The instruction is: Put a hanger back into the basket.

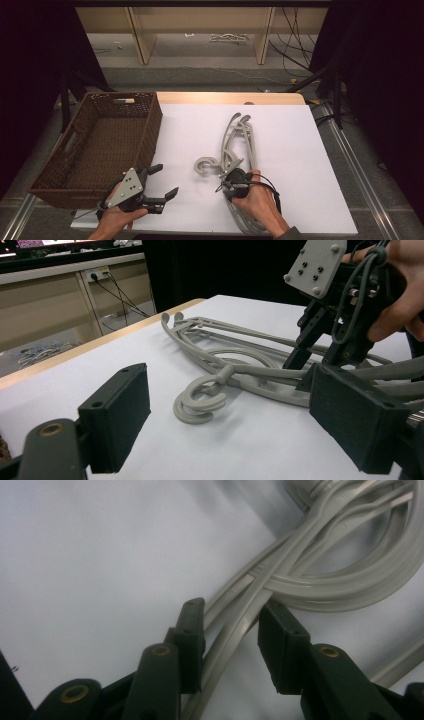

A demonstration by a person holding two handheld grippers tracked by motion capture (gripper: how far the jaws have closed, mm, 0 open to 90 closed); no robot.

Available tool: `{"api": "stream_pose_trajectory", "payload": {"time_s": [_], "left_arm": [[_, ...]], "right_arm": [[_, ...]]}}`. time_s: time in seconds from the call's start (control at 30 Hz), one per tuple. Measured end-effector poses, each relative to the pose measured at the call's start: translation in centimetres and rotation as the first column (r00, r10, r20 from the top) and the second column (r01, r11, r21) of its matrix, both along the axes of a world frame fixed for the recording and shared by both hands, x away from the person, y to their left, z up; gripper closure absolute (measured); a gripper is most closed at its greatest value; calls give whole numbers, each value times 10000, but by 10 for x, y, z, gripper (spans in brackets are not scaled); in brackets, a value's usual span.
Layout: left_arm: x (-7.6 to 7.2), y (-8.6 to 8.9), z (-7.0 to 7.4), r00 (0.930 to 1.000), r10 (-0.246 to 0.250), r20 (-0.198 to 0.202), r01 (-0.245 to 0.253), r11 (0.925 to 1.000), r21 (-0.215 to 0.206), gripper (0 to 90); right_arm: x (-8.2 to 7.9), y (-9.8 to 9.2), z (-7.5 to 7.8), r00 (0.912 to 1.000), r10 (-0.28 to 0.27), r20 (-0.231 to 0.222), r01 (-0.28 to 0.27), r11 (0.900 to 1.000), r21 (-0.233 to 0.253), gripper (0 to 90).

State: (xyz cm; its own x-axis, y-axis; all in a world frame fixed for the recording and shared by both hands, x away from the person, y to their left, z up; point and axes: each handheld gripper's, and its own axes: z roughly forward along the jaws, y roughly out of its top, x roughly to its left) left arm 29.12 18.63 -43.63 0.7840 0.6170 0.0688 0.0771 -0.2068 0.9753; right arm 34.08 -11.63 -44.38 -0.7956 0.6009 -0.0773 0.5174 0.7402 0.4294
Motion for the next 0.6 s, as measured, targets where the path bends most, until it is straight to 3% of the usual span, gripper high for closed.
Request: {"api": "stream_pose_trajectory", "payload": {"time_s": [0.2,0.37,0.43,0.5,0.53,0.6], "left_arm": [[0,1,0,10000,31,-12,-31,10000,-65,164],[0,1,1,10000,24,-4,-24,10000,-62,164],[0,1,0,10000,33,-9,-33,10000,-53,164],[0,1,0,10000,31,-28,-31,10000,-55,164],[0,0,0,10000,32,-31,-32,10000,-47,164],[0,0,0,10000,21,-26,-21,10000,-14,164]], "right_arm": [[0,-8,12,9993,320,199,-327,9988,353,791],[1,-18,20,9982,552,247,-561,9978,351,839],[2,-21,21,9978,599,287,-608,9976,318,837],[3,-22,22,9982,567,209,-572,9981,241,780],[3,-20,20,9967,618,532,-640,9971,409,758],[3,-15,17,9939,853,698,-864,9962,128,747]]}}
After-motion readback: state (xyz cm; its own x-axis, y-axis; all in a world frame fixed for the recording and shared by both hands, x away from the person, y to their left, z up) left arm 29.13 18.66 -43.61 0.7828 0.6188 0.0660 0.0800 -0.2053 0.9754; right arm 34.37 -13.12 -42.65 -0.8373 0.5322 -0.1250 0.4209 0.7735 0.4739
